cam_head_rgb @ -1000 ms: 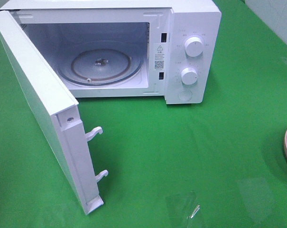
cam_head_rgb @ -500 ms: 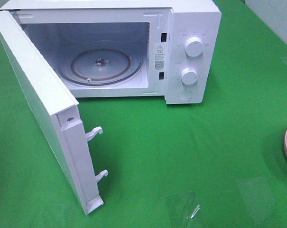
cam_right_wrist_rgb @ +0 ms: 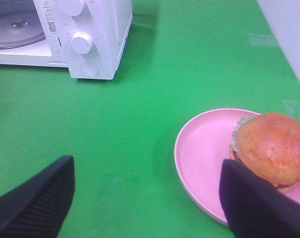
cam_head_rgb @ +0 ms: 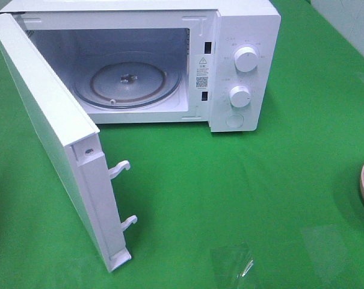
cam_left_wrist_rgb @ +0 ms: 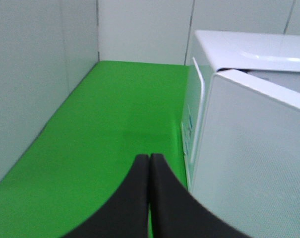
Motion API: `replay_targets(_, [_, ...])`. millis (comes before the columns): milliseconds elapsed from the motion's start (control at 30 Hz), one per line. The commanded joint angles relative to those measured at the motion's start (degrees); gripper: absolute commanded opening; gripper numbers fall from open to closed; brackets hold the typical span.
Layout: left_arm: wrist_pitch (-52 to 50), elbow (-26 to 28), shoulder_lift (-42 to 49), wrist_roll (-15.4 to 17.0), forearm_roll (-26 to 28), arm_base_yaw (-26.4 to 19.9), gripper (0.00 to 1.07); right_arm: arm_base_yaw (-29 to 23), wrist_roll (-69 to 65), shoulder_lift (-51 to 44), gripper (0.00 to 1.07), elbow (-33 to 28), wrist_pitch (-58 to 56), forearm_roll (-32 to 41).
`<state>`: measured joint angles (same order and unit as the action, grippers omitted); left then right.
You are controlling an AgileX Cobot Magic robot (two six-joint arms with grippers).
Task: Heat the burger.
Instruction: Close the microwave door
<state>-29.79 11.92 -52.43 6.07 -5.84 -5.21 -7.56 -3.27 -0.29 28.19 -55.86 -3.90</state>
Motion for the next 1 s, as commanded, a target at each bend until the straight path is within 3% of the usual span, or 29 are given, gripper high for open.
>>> replay_targets(33, [-7.39, 0.8, -5.67, 6.36, -9.57, 0.11, 0.0, 0.17, 0.74, -1.55, 0.76, -0.11, 0.74, 0.23])
replay_targets(67, [-7.39, 0.8, -5.67, 6.36, -9.57, 0.11, 0.0, 0.17, 0.74, -1.55, 0.76, -0.11, 0.74, 0.23])
replay_targets(133, [-11.0, 1.89, -10.2, 10.31, -12.95, 0.11, 0.0, 0.17, 0.74, -1.55, 0.76, -0.11, 0.74, 0.23])
replay_targets(200, [-12.89, 2.69, -13.24, 12.2, -15.41, 0.11, 0.0, 0.17, 0.74, -1.55, 0.76, -0.11, 0.74, 0.23])
replay_targets(333, [-14.84, 5.16, -18.74, 14.67, -20.97, 0.11, 0.0, 0.17, 0.74, -1.55, 0.76, -0.11, 0.74, 0.23])
replay_targets(433, [-15.93, 5.79, -20.23, 15.41, -22.0, 0.11, 0.0, 0.17, 0.74, -1.55, 0.76, -0.11, 0.74, 0.23])
replay_targets(567, [-20.8, 8.71, -26.93, 18.79, -24.52, 0.46, 0.0, 0.17, 0.74, -1.55, 0.76, -0.11, 0.74, 0.23])
replay_targets(733, [-20.68, 11.0, -30.37, 17.3, -23.49, 3.32, 0.0, 0.17, 0.74, -1.55, 0.76, -0.11, 0.74, 0.23])
replay_targets(967, [-20.8, 13.92, -34.72, 13.52, -16.04, 10.03, 0.0, 0.17, 0.74, -1.55, 0.76, -0.11, 0.74, 0.23])
replay_targets(1000, [-20.8, 14.44, -35.81, 11.86, -13.87, 11.8, 0.0, 0.17, 0.74, -1.49, 0.76, -0.11, 0.74, 0.23])
